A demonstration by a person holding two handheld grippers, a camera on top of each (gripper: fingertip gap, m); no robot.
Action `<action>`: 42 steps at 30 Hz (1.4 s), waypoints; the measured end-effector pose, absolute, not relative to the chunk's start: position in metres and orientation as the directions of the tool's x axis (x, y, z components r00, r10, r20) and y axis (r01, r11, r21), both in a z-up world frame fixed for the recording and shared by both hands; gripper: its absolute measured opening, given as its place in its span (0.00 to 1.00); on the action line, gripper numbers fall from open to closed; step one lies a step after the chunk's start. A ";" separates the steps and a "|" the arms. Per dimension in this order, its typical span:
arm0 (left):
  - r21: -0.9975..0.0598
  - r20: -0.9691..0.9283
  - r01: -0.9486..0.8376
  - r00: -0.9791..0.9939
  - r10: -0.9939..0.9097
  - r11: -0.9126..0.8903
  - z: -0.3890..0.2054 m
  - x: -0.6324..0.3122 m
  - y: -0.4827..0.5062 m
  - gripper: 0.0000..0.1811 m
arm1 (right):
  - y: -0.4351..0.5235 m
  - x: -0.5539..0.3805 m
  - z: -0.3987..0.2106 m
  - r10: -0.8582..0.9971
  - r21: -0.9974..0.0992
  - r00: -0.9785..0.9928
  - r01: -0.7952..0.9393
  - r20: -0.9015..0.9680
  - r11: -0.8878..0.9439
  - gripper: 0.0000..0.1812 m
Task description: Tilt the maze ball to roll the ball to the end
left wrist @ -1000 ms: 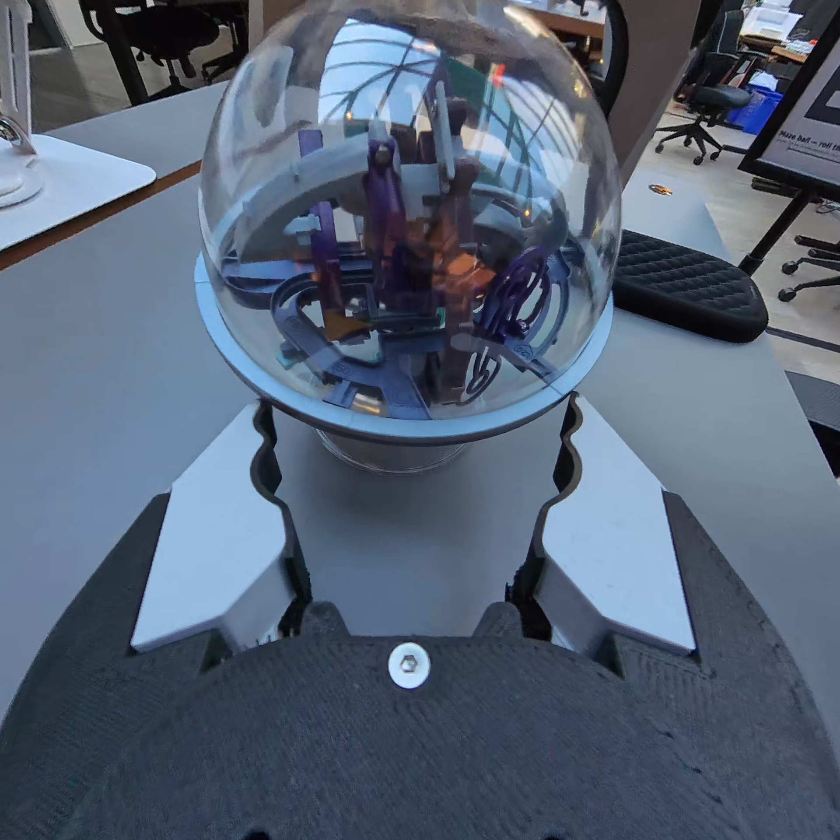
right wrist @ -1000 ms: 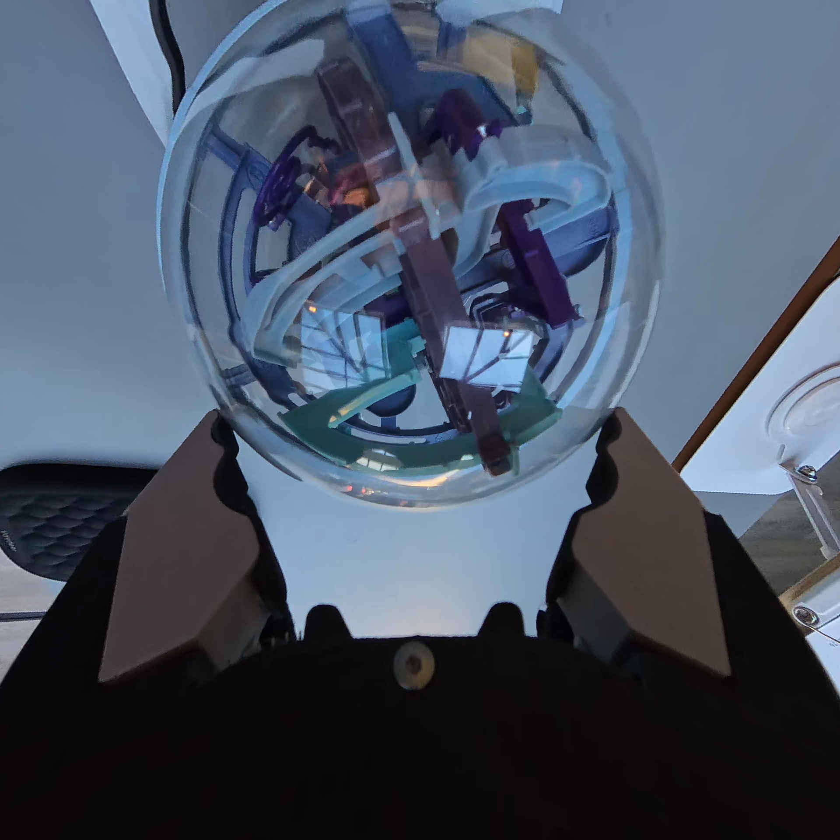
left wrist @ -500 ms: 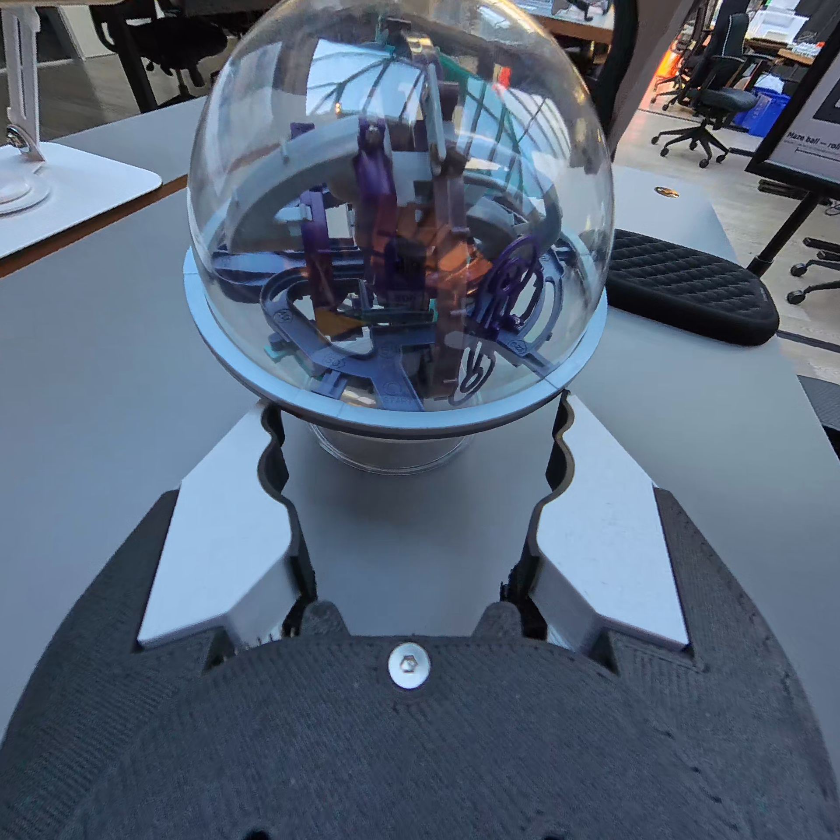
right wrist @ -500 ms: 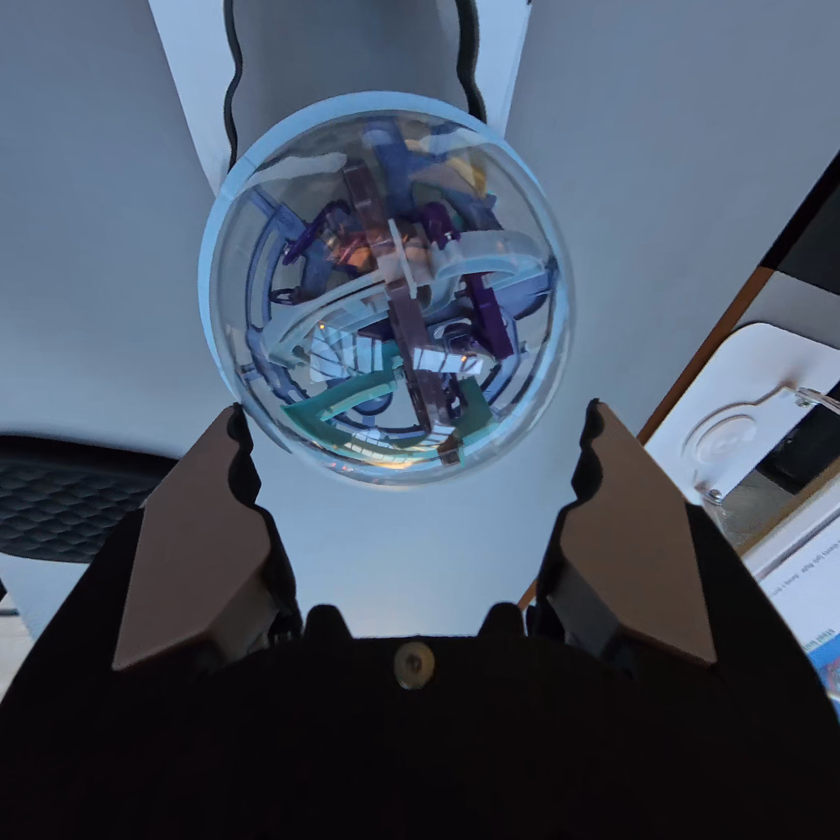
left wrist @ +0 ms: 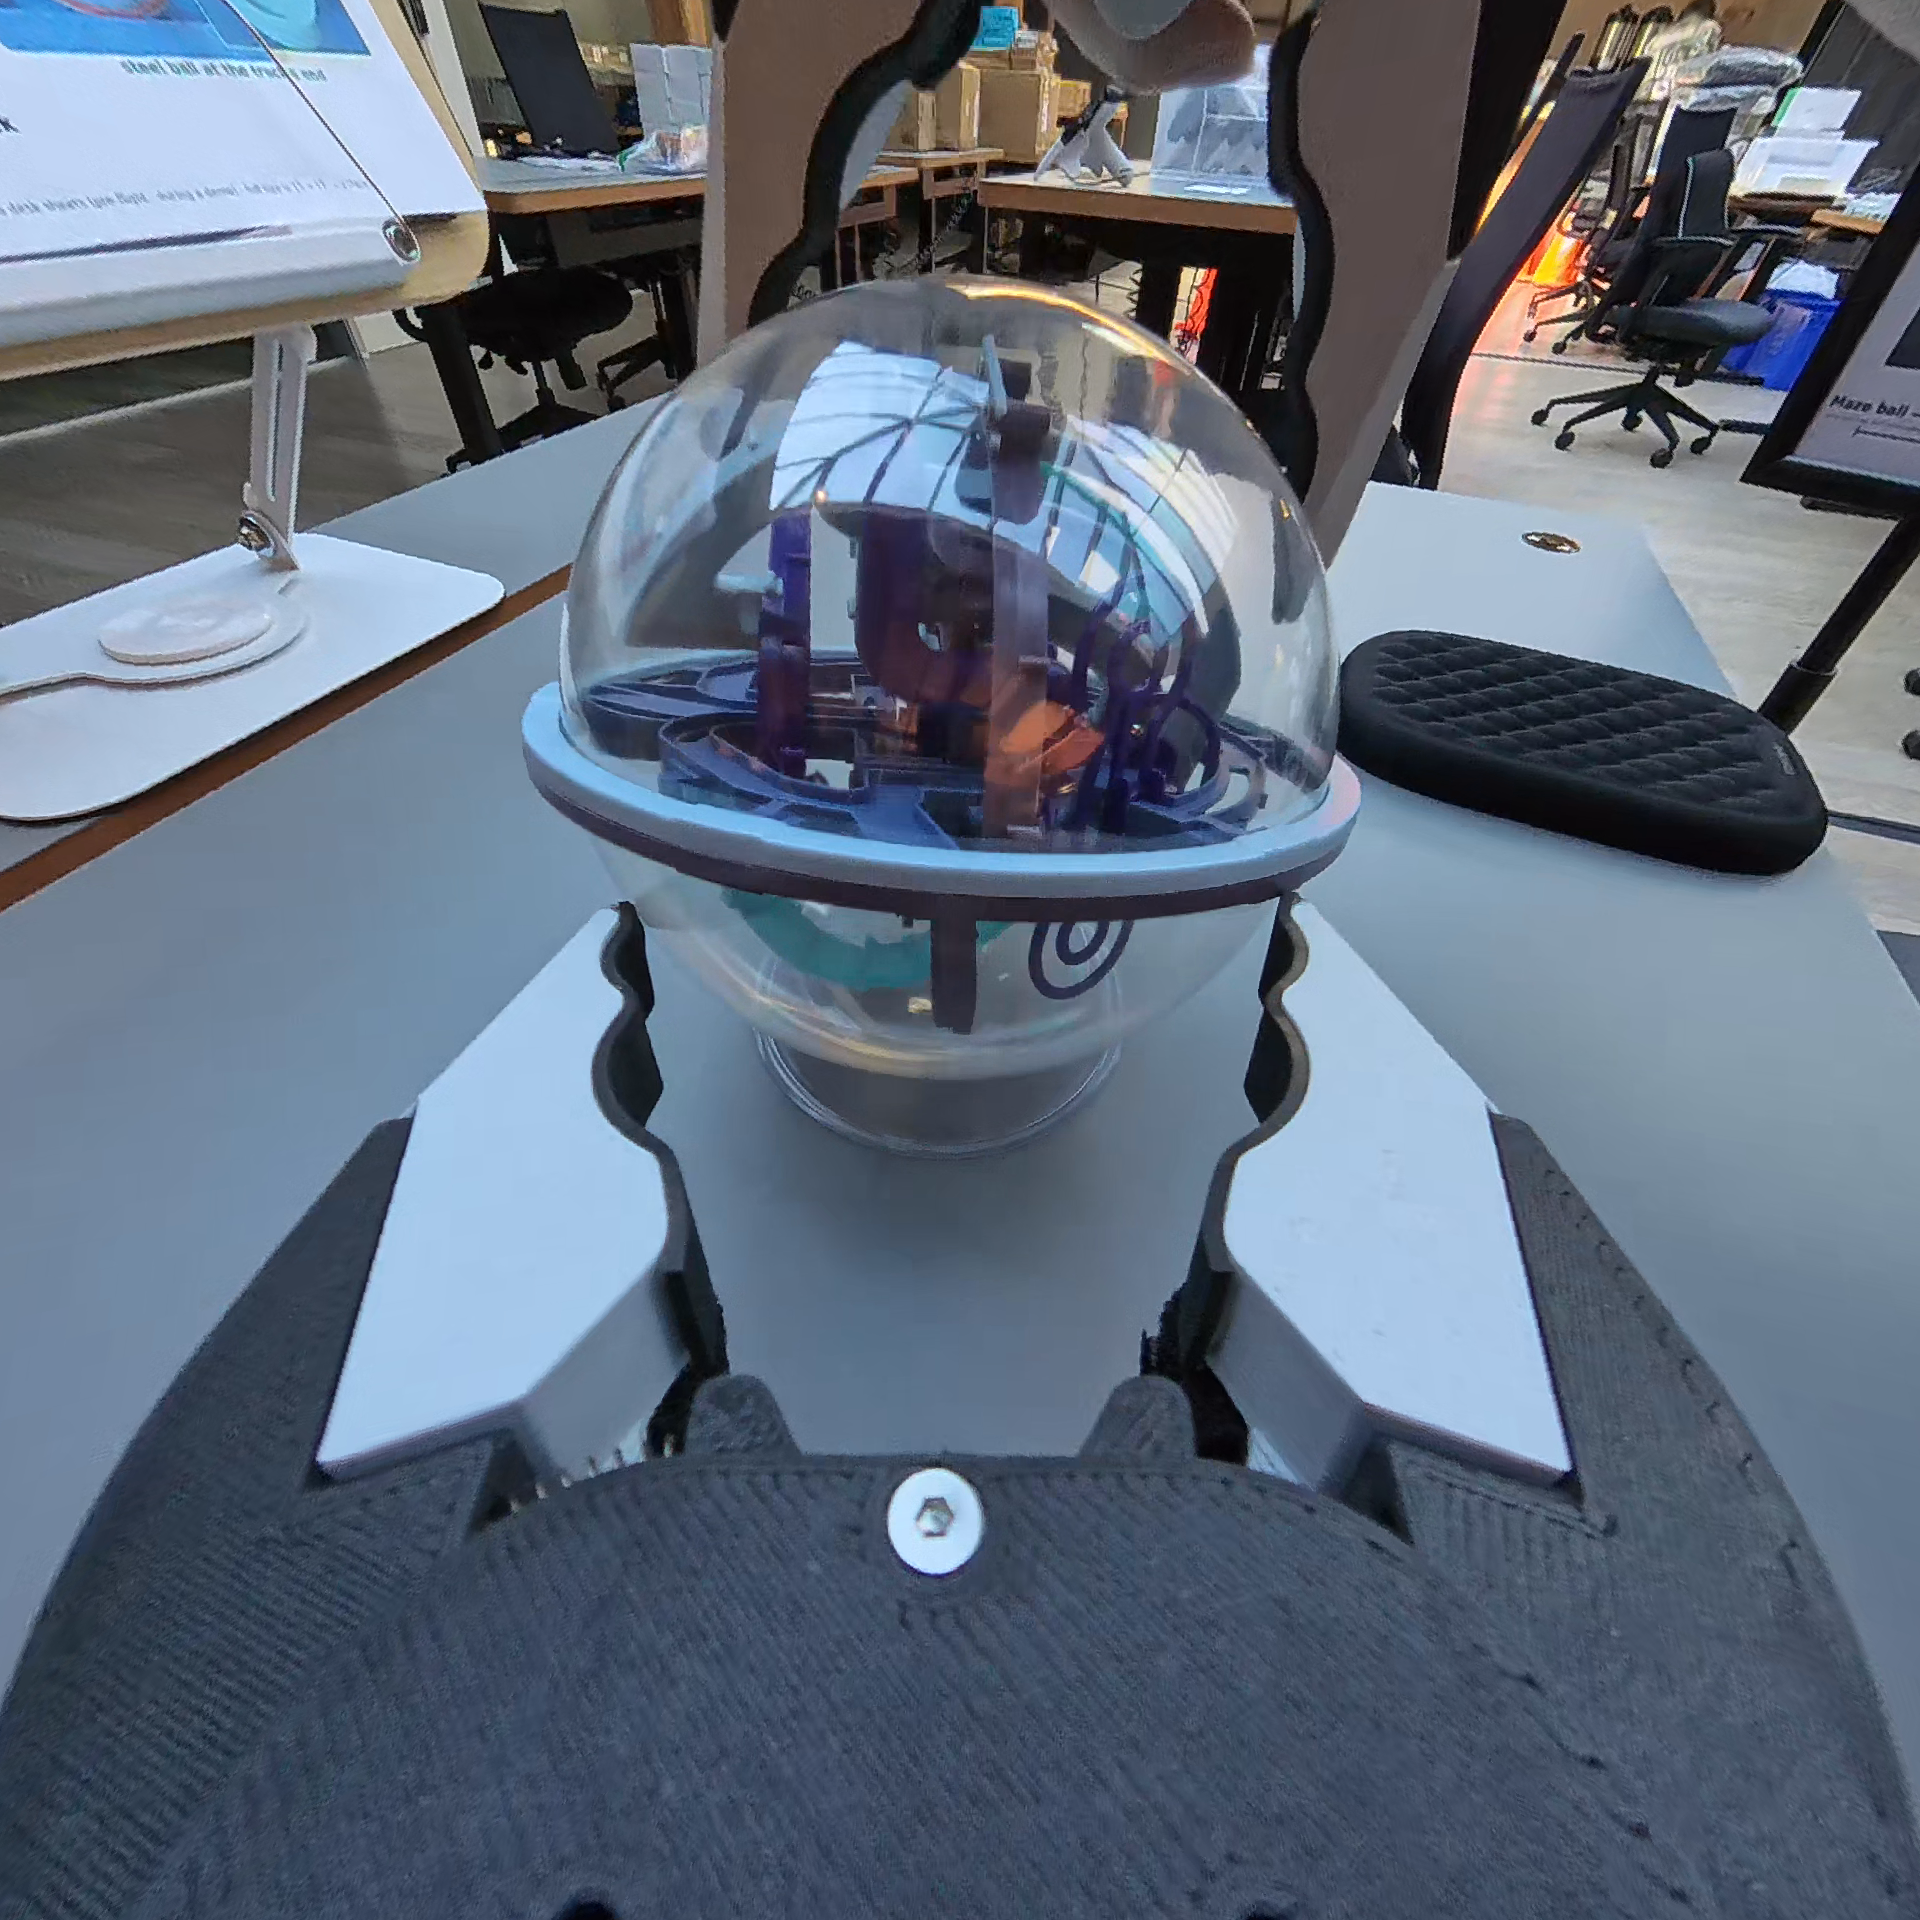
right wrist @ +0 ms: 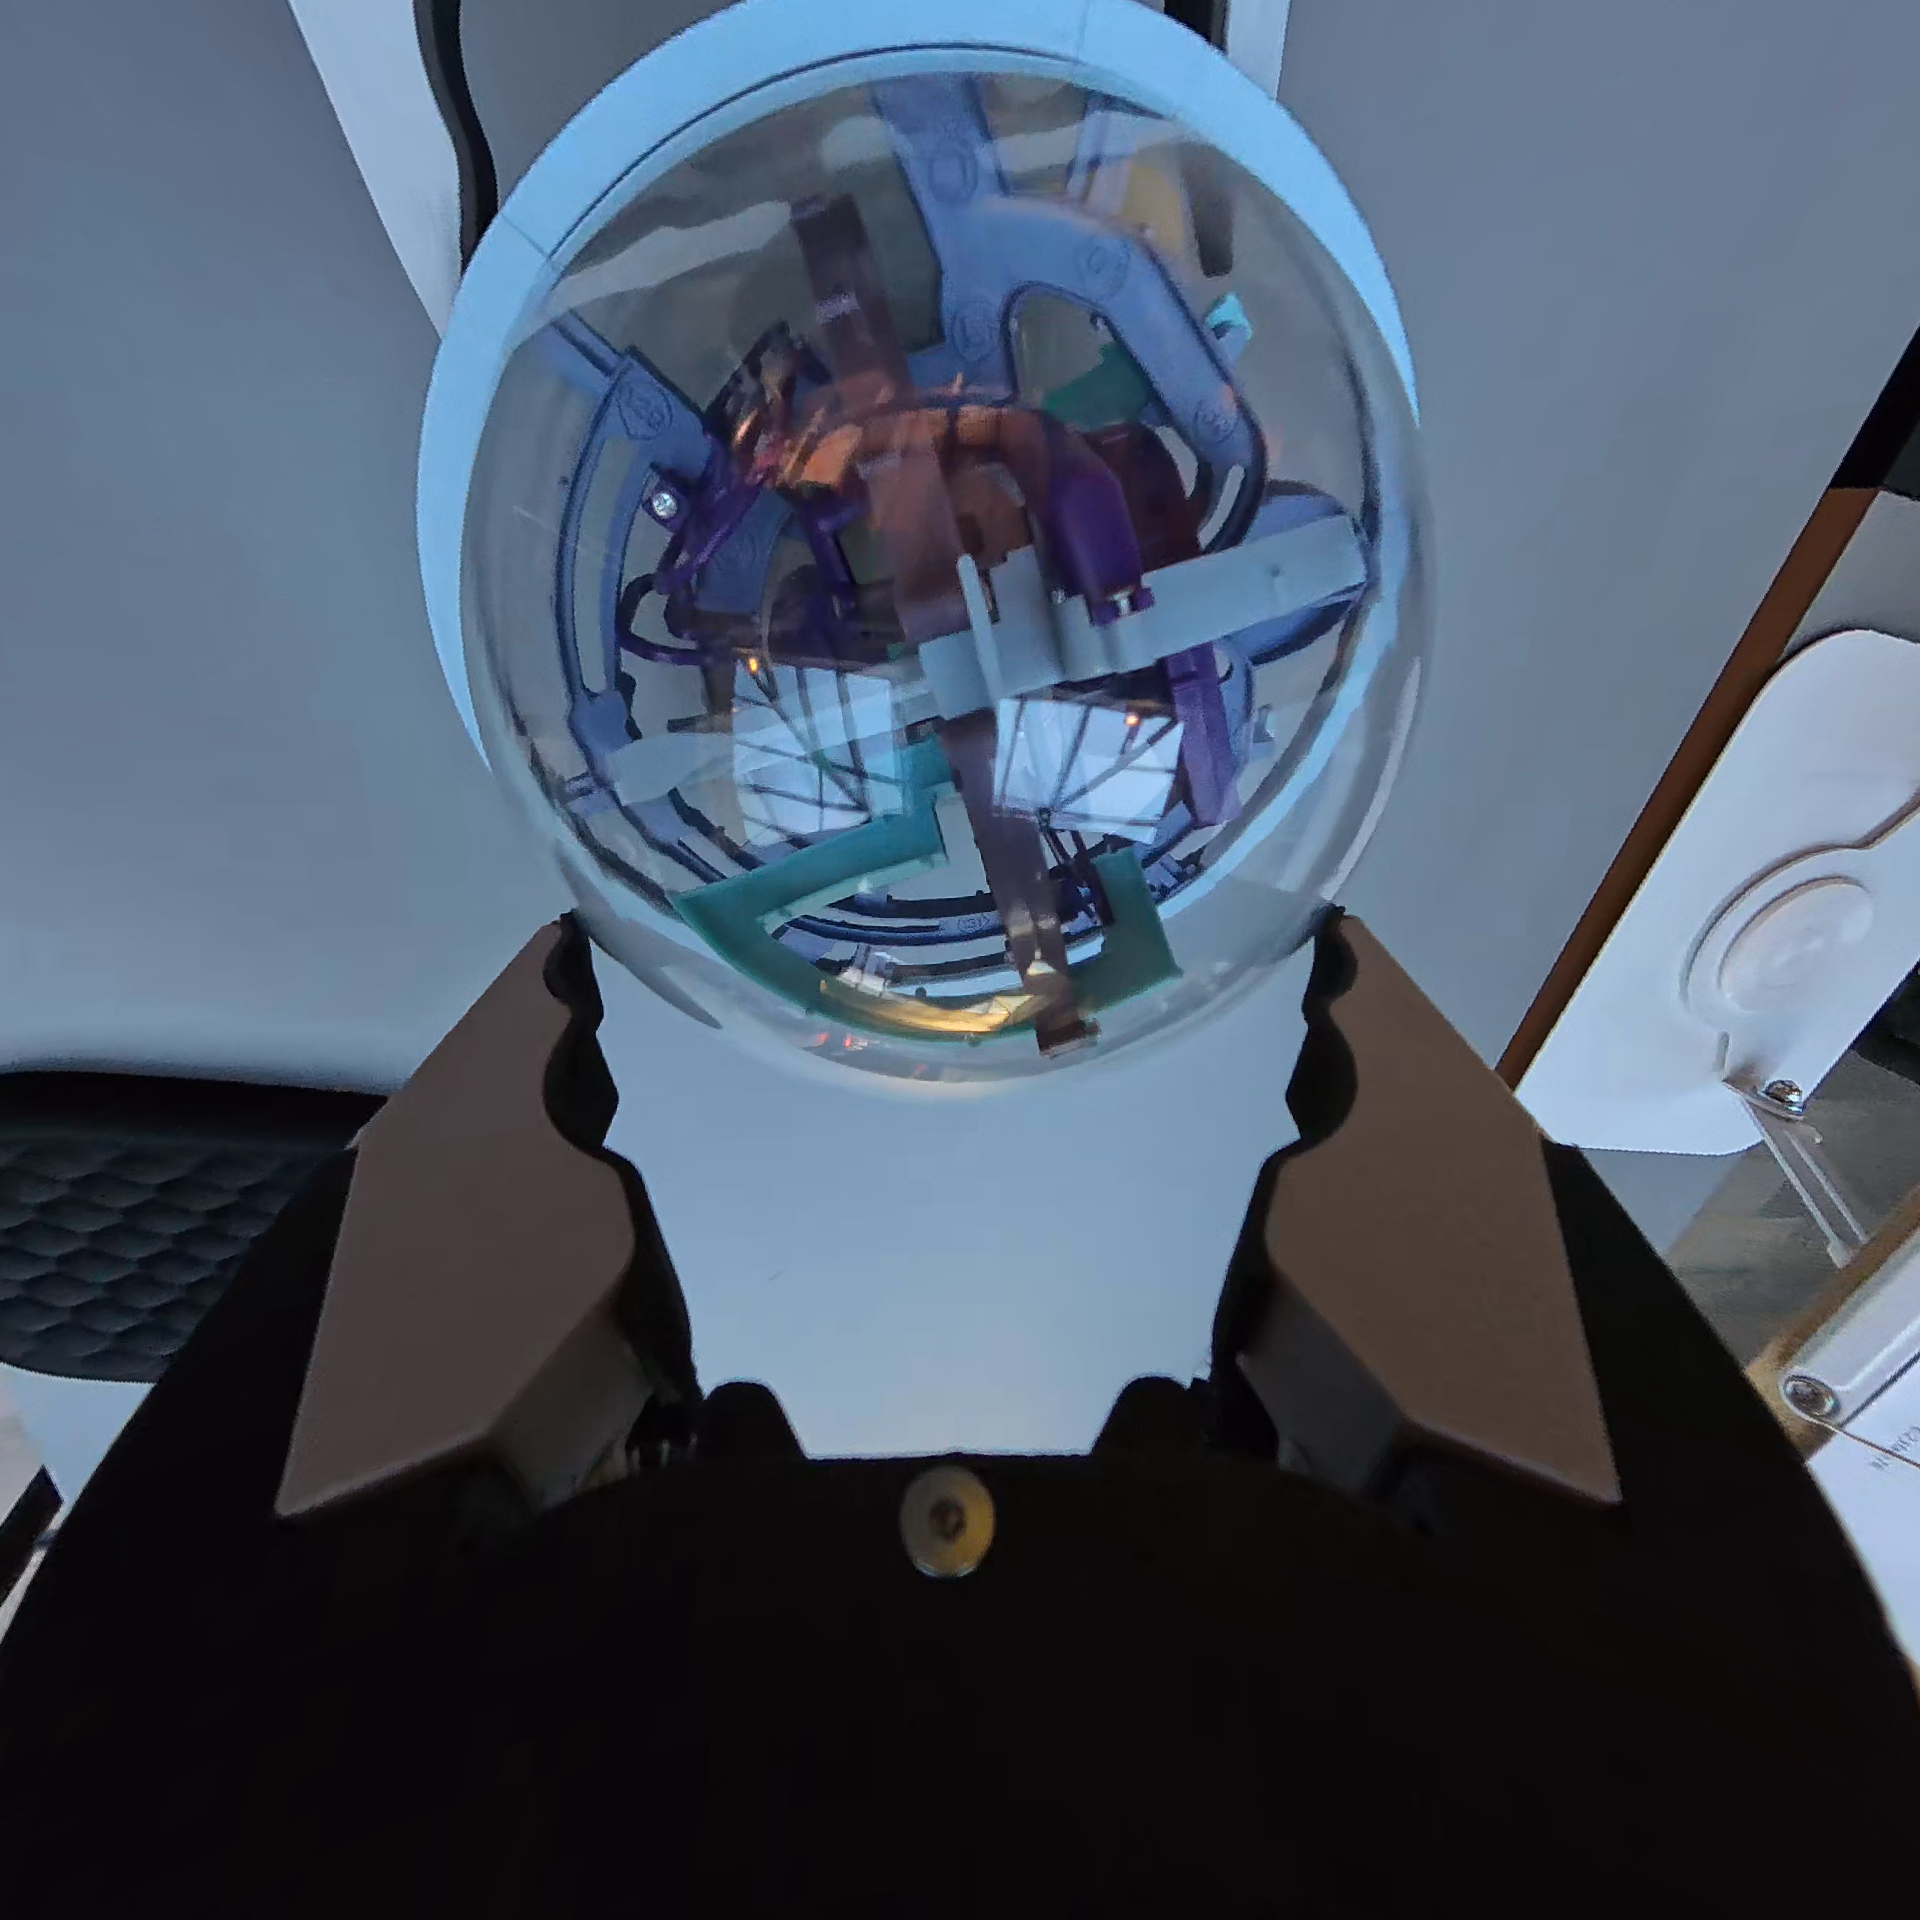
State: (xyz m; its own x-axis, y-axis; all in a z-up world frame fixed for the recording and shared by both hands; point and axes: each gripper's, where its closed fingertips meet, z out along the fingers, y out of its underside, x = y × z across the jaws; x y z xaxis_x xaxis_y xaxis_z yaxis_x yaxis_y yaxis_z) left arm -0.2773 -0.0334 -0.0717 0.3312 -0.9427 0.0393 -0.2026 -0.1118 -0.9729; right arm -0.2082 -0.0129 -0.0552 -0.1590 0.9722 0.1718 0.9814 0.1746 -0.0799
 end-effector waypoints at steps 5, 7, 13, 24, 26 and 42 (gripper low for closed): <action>-0.973 0.074 -0.185 0.324 -0.943 -0.140 -0.072 -0.277 -0.033 0.64 | -0.013 -0.208 -0.057 0.973 -0.122 -0.141 0.979 0.183 0.164 0.75; -0.968 0.104 -0.185 0.317 -0.943 -0.169 -0.075 -0.277 -0.033 0.65 | -0.014 -0.208 -0.057 0.971 -0.134 -0.140 0.977 0.191 0.167 0.75; -0.939 0.093 -0.288 0.309 -0.946 -0.186 -0.101 -0.275 -0.029 0.69 | -0.014 -0.209 -0.059 0.967 -0.166 -0.122 0.973 0.221 0.161 0.75; -0.950 0.040 -0.286 0.281 -0.959 -0.123 -0.095 -0.266 -0.028 0.69 | -0.018 -0.209 -0.063 0.979 -0.232 -0.018 0.970 0.204 0.067 0.79; -0.953 0.035 -0.278 0.283 -0.959 -0.117 -0.093 -0.267 -0.028 0.68 | -0.020 -0.215 -0.060 0.984 -0.277 0.040 0.961 0.173 0.009 0.83; -0.936 0.136 -0.287 0.237 -0.962 -0.203 -0.101 -0.264 -0.025 0.75 | -0.018 -0.223 -0.069 0.954 -0.403 0.217 0.908 0.207 -0.119 0.85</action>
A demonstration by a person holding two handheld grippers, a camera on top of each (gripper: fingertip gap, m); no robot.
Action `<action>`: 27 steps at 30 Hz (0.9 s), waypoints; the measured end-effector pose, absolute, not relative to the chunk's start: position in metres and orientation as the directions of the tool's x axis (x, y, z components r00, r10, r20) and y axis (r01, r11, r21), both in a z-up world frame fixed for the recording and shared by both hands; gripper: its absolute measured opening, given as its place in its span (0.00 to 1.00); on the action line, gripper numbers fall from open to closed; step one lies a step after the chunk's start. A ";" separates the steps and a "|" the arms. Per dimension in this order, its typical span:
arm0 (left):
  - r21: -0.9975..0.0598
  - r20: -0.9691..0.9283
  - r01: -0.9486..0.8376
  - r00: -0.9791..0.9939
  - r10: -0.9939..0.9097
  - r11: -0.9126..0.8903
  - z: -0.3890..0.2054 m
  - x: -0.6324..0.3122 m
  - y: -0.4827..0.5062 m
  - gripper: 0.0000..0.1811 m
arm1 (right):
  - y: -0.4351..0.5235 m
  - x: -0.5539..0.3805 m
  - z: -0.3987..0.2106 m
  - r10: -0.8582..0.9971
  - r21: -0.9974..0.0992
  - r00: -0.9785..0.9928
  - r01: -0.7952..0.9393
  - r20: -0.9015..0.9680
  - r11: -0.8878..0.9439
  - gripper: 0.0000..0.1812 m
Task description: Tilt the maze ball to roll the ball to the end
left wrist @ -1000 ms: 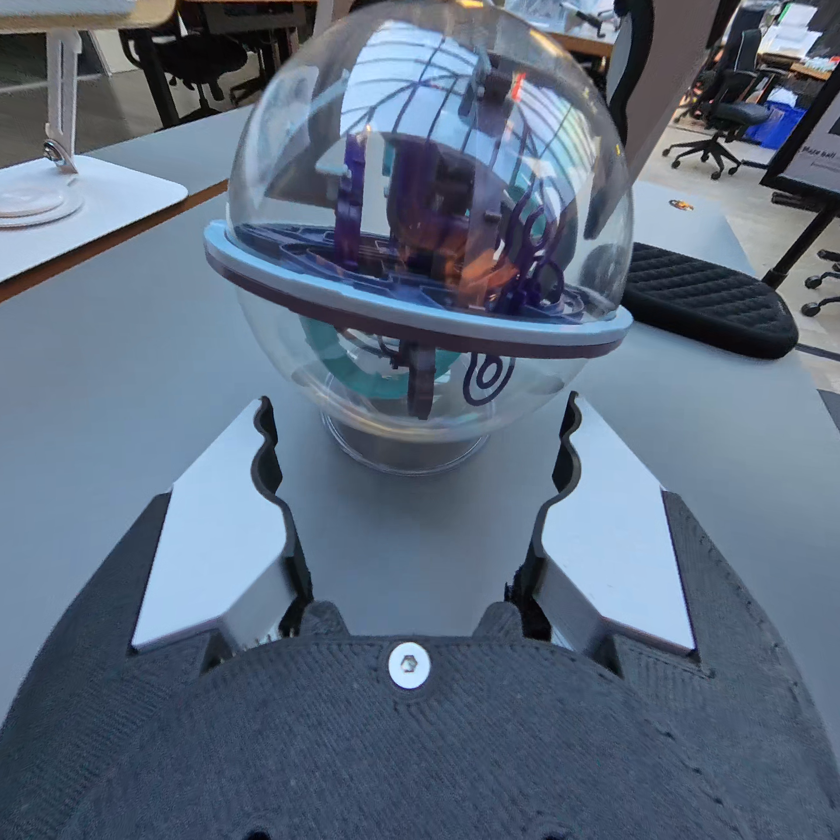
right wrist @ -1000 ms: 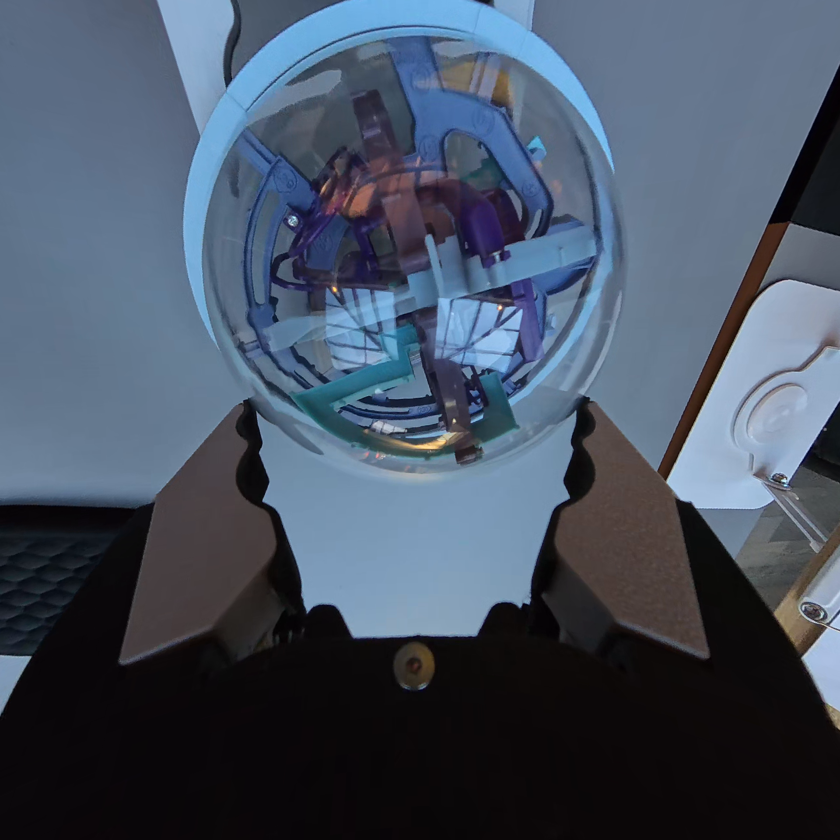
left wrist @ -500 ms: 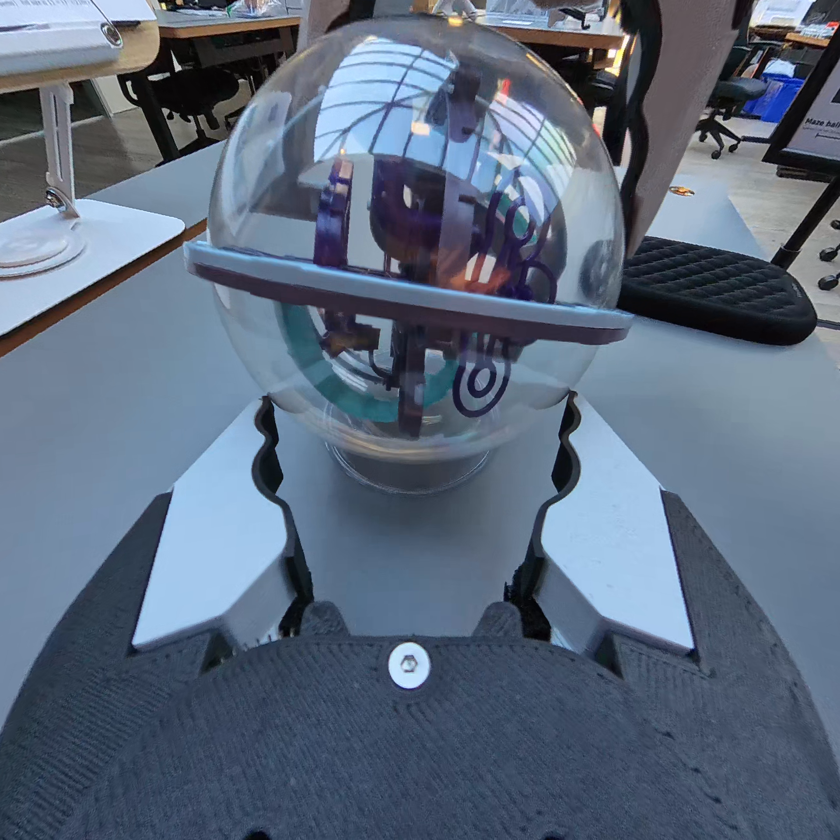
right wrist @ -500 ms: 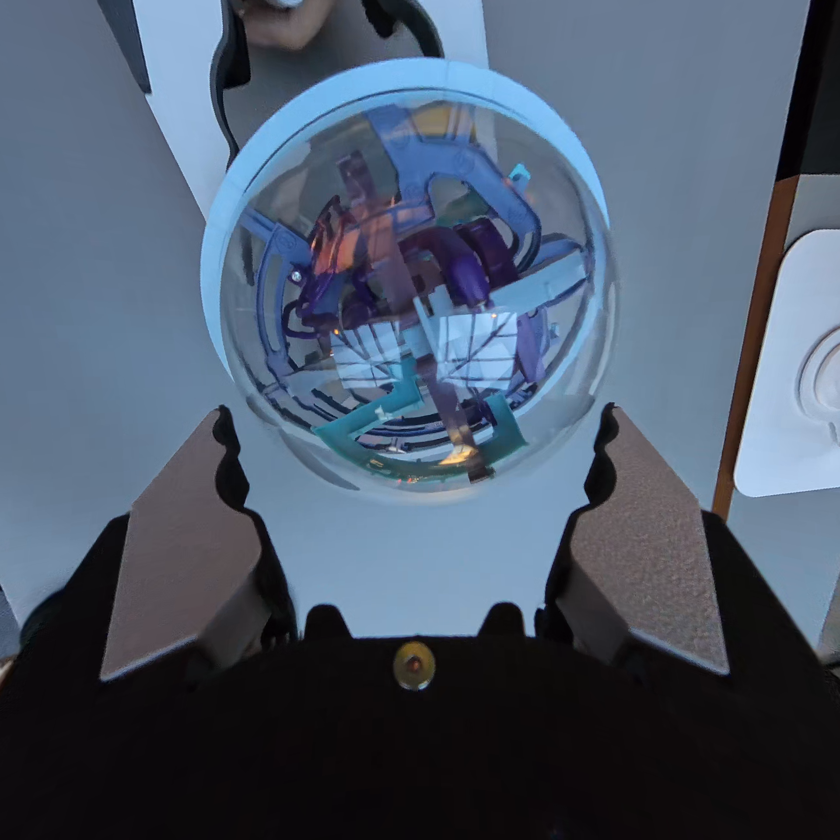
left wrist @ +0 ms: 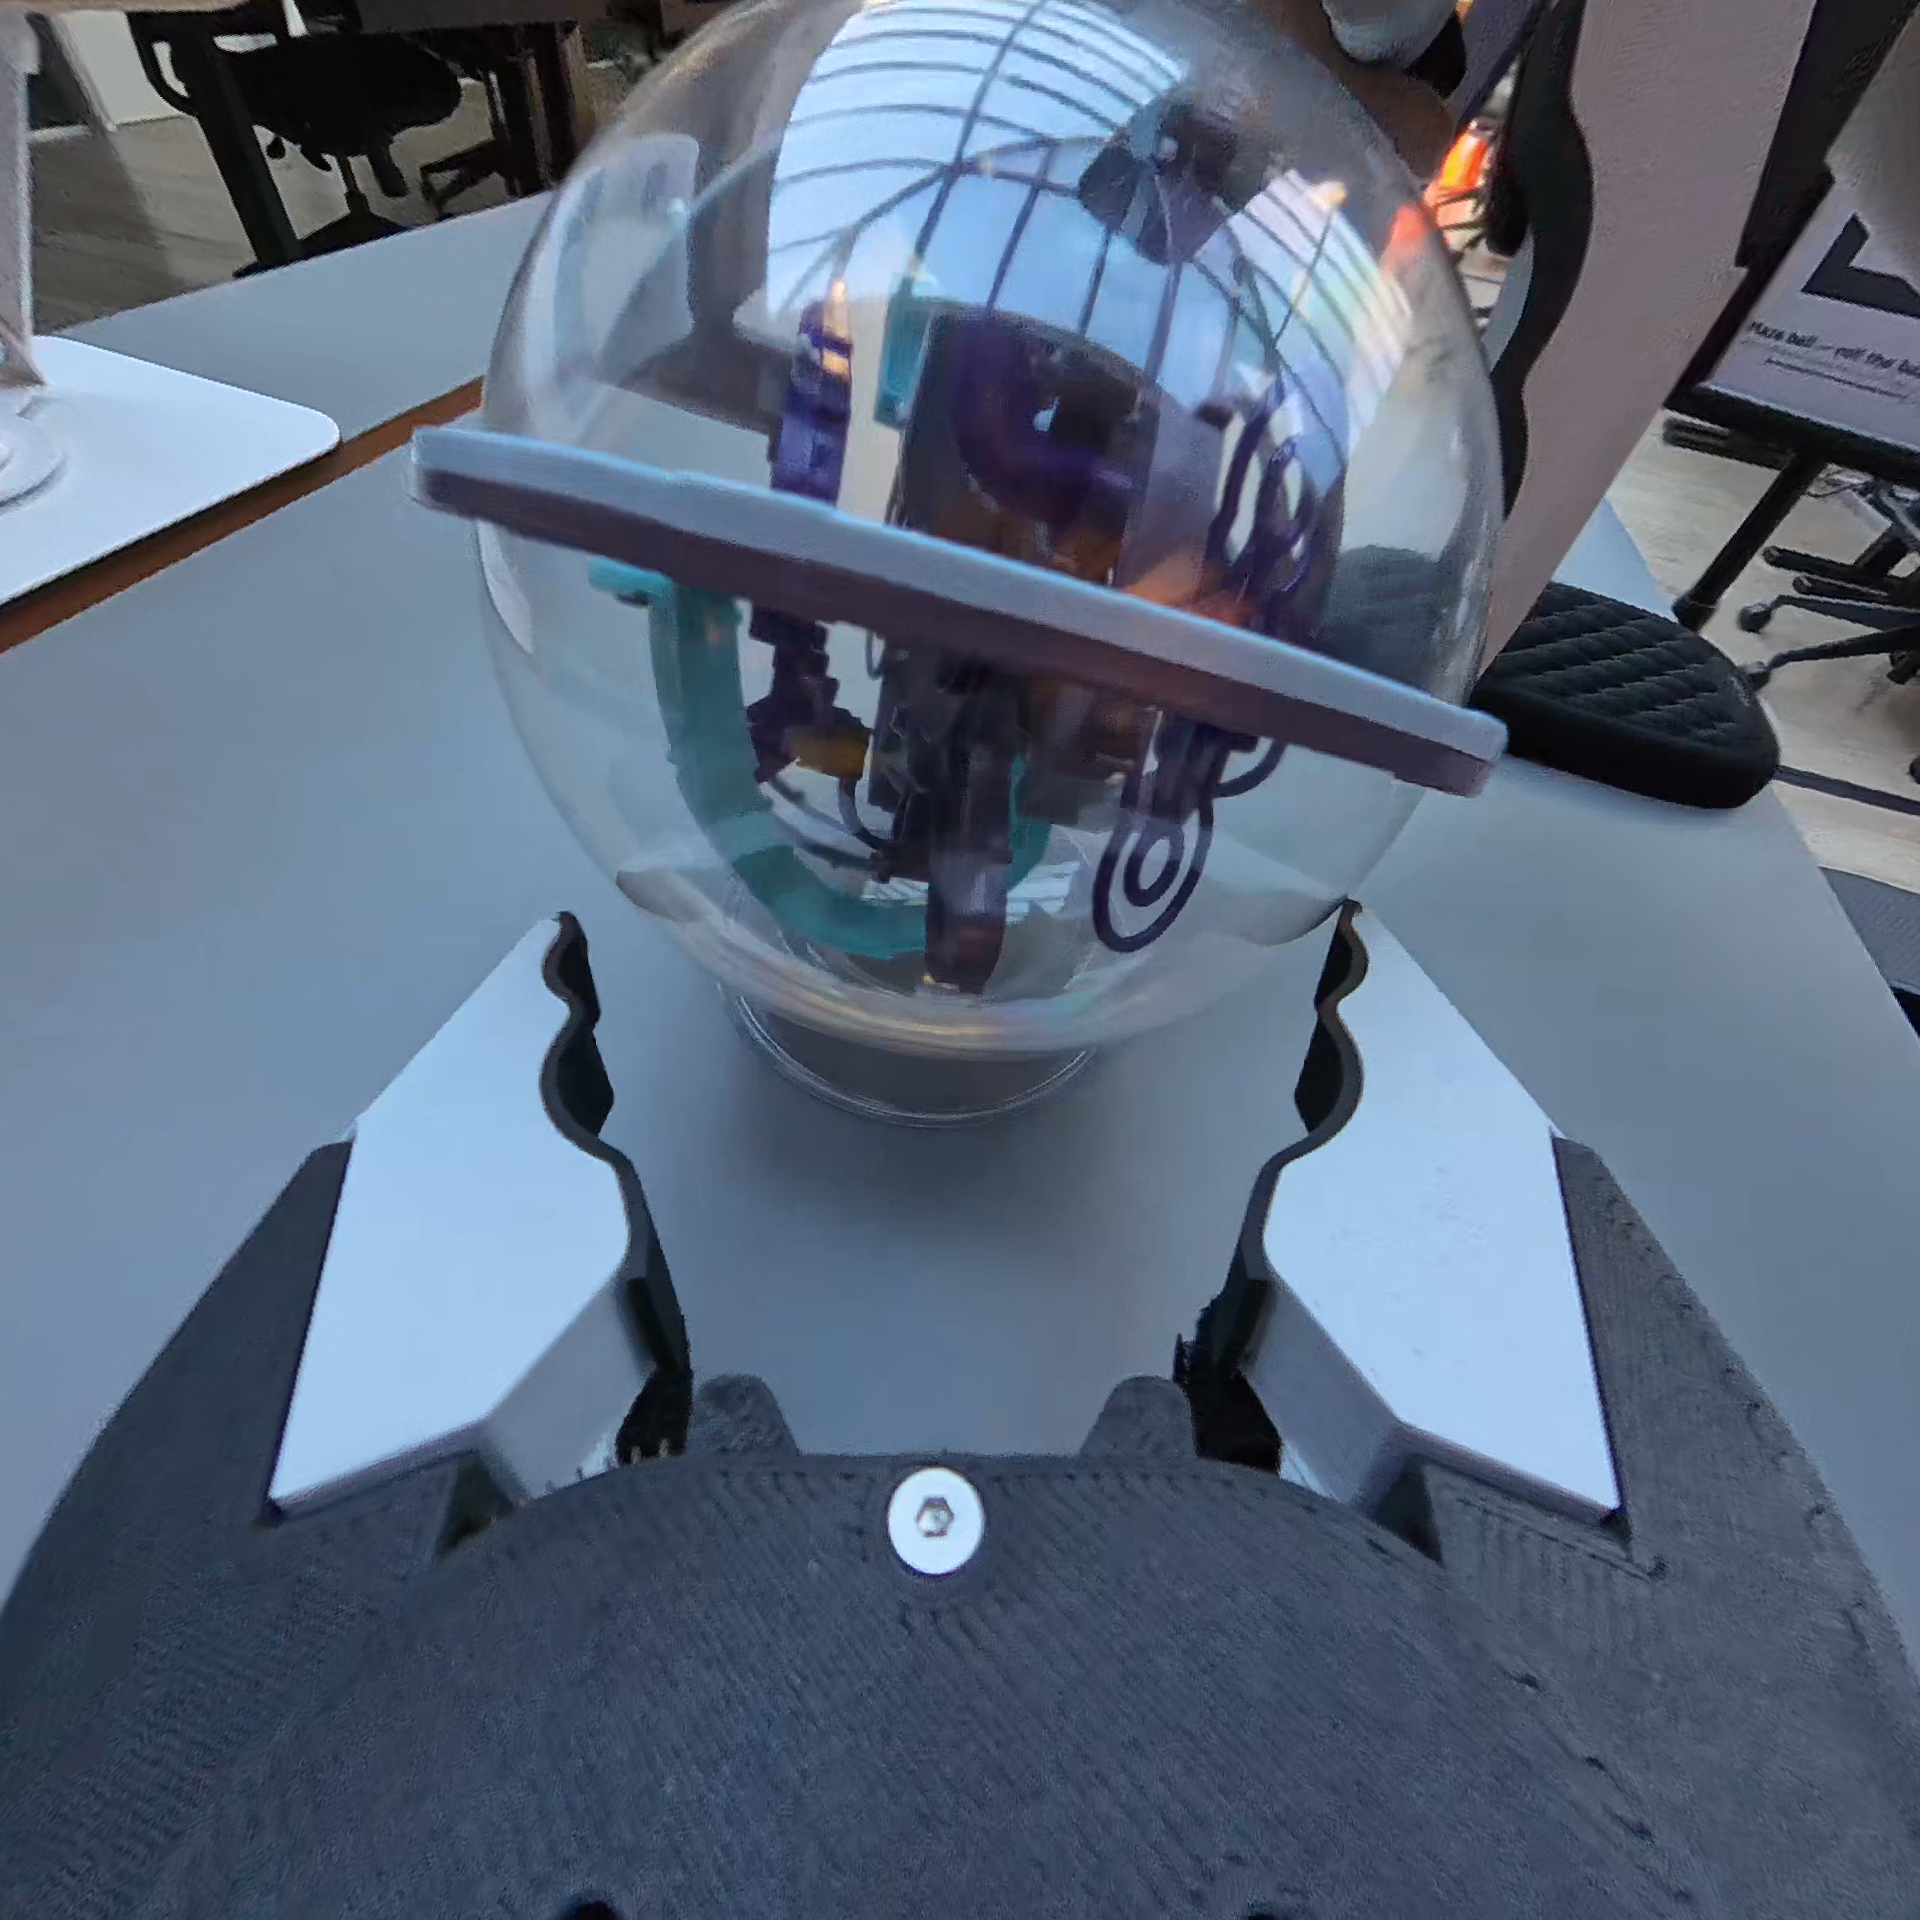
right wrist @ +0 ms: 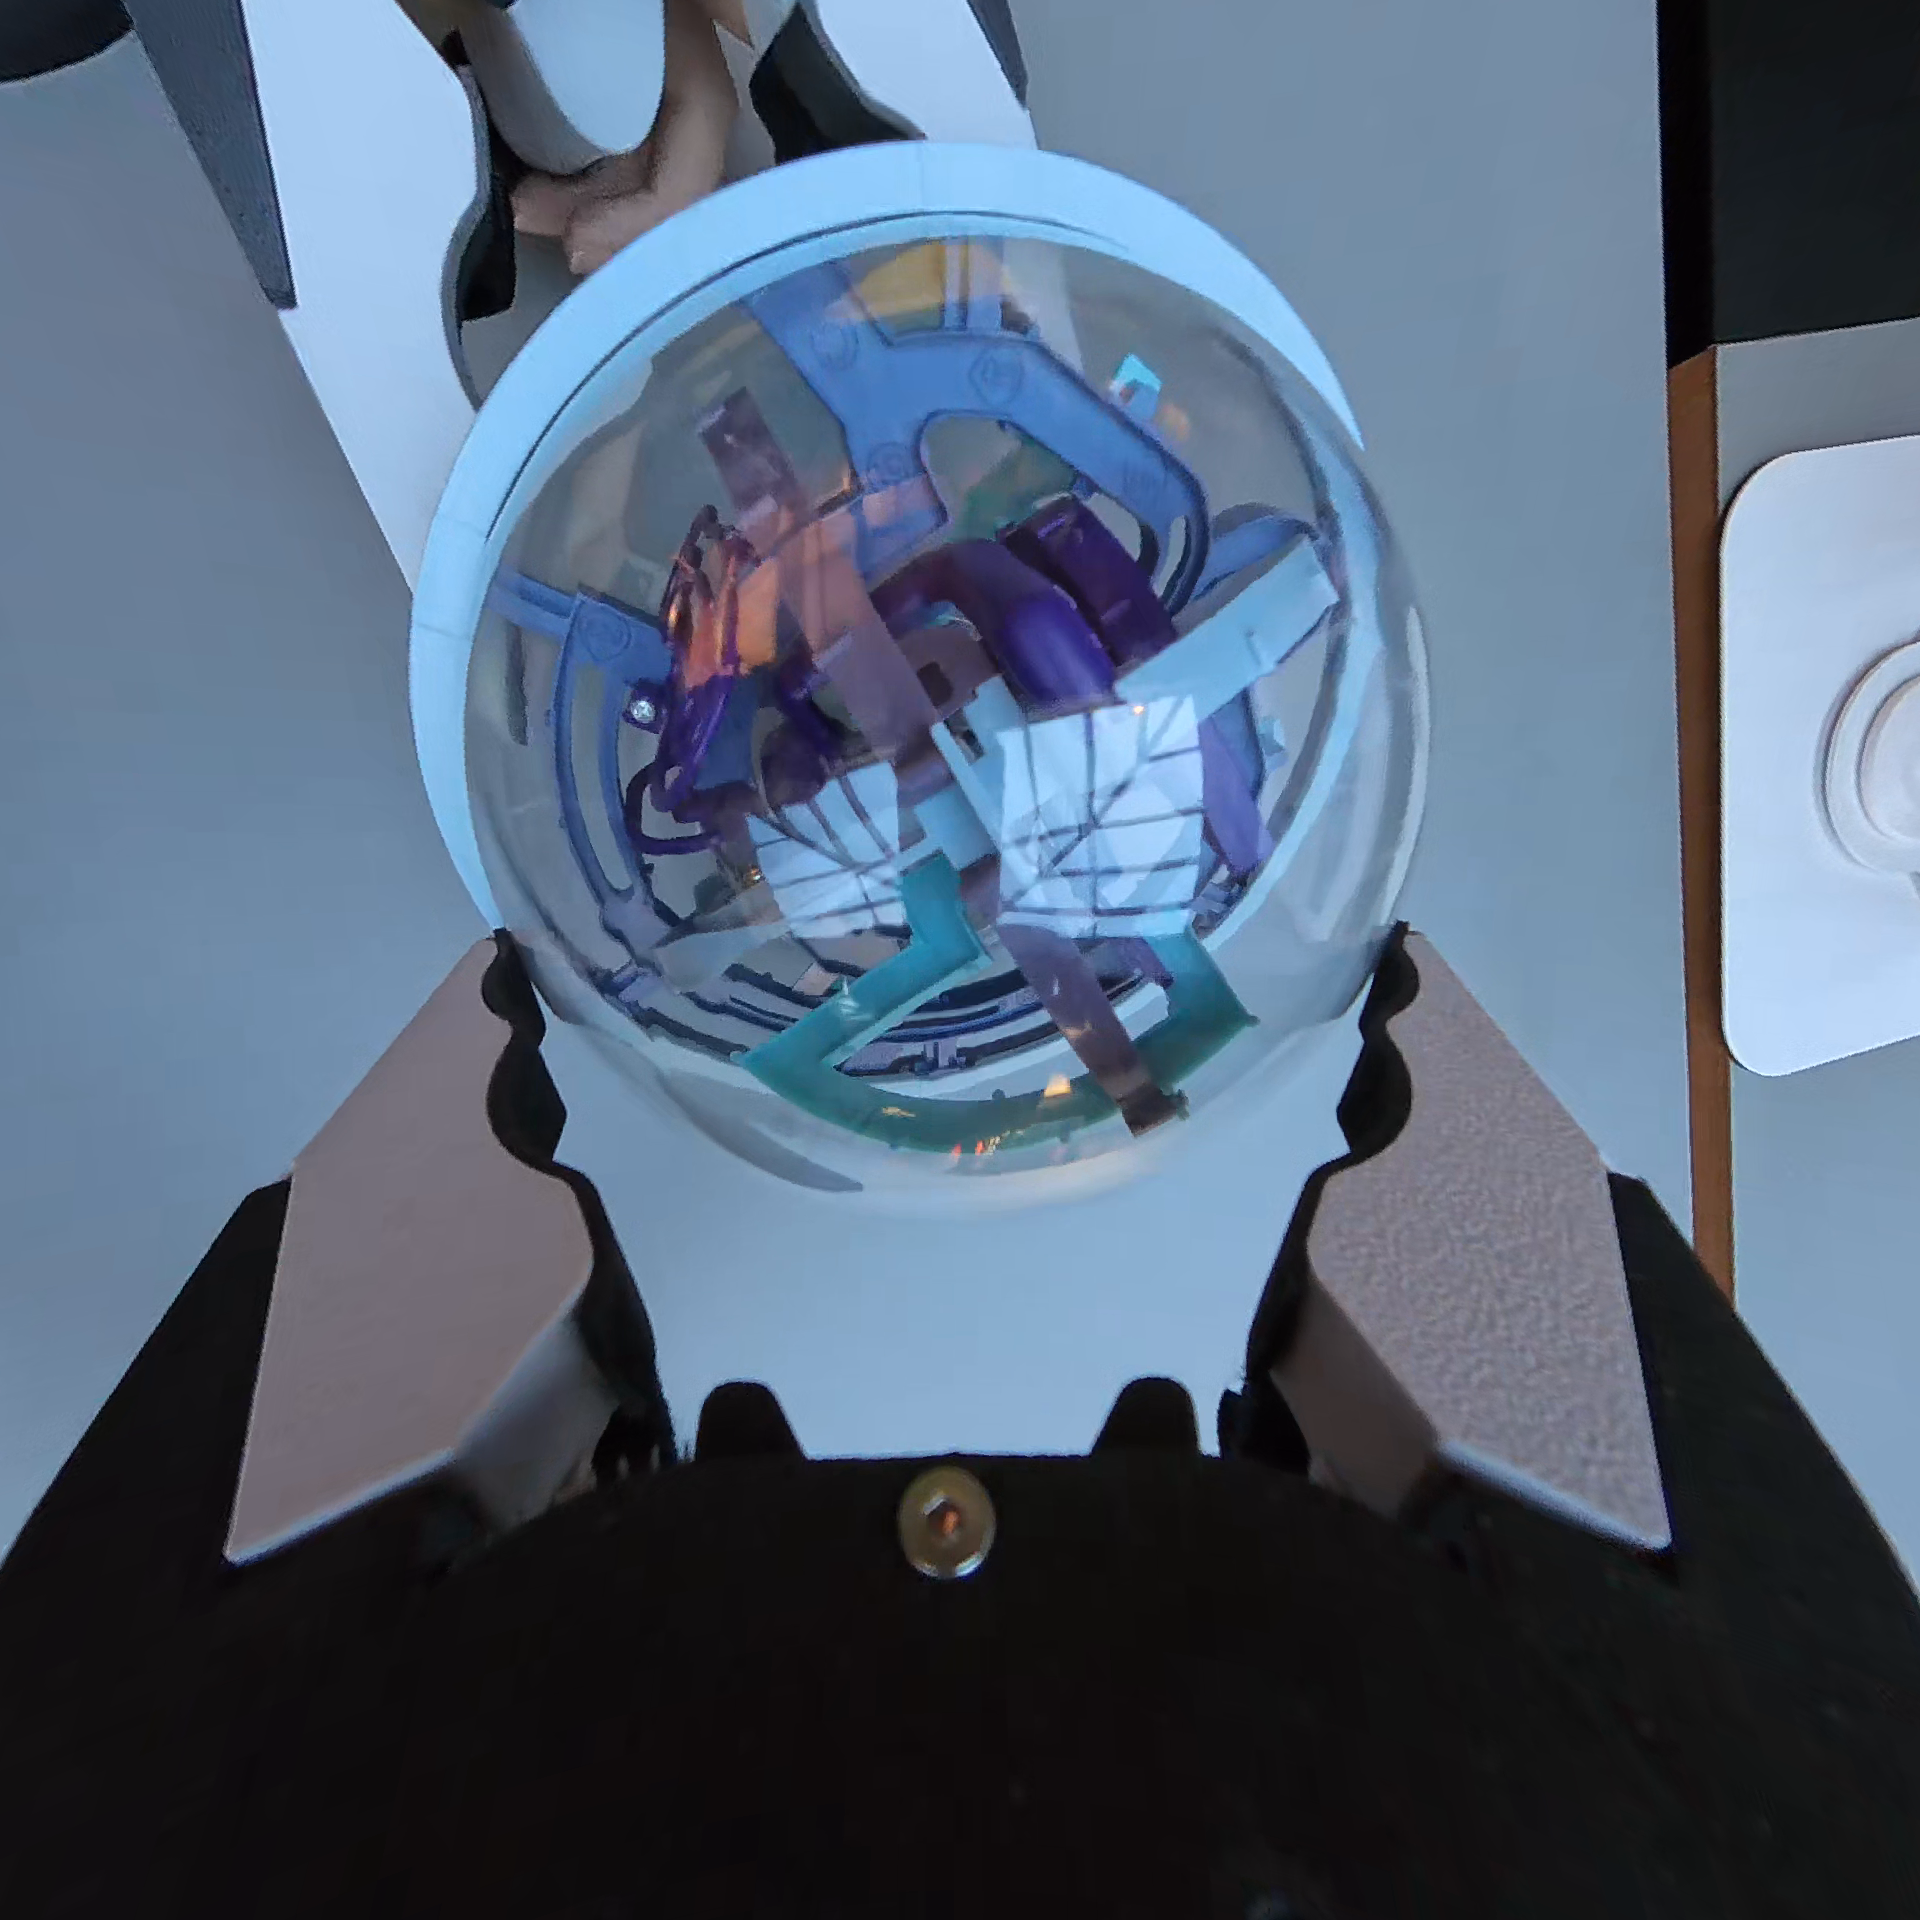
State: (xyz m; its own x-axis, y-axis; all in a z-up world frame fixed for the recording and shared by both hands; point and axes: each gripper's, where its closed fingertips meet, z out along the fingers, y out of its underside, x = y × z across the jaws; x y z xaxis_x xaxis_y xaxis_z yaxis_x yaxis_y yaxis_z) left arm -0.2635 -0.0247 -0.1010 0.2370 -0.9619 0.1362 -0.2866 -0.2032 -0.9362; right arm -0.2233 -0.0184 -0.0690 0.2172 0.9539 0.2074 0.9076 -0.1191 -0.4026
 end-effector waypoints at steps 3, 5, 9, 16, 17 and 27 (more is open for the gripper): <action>-0.927 0.133 -0.319 0.217 -0.967 -0.199 -0.105 -0.260 -0.027 0.76 | -0.018 -0.223 -0.070 0.952 -0.428 0.224 0.896 0.206 -0.118 0.85; -0.928 0.085 -0.339 0.214 -0.973 -0.156 -0.107 -0.256 -0.027 0.76 | -0.018 -0.223 -0.070 0.952 -0.450 0.228 0.885 0.205 -0.115 0.85; -0.910 0.027 -0.396 0.232 -0.972 -0.120 -0.115 -0.249 -0.022 0.80 | -0.018 -0.225 -0.070 0.950 -0.500 0.237 0.859 0.203 -0.108 0.85; -0.905 0.042 -0.405 0.214 -0.976 -0.128 -0.116 -0.247 -0.023 0.81 | -0.018 -0.227 -0.068 0.945 -0.568 0.255 0.817 0.204 -0.098 0.84; -0.907 0.039 -0.402 0.213 -0.976 -0.124 -0.116 -0.247 -0.023 0.81 | -0.018 -0.227 -0.068 0.945 -0.573 0.257 0.814 0.204 -0.098 0.84; -0.959 0.073 -0.253 0.220 -0.973 -0.130 -0.085 -0.250 -0.024 0.84 | -0.020 -0.230 -0.062 0.928 -0.666 0.302 0.741 0.217 -0.086 0.84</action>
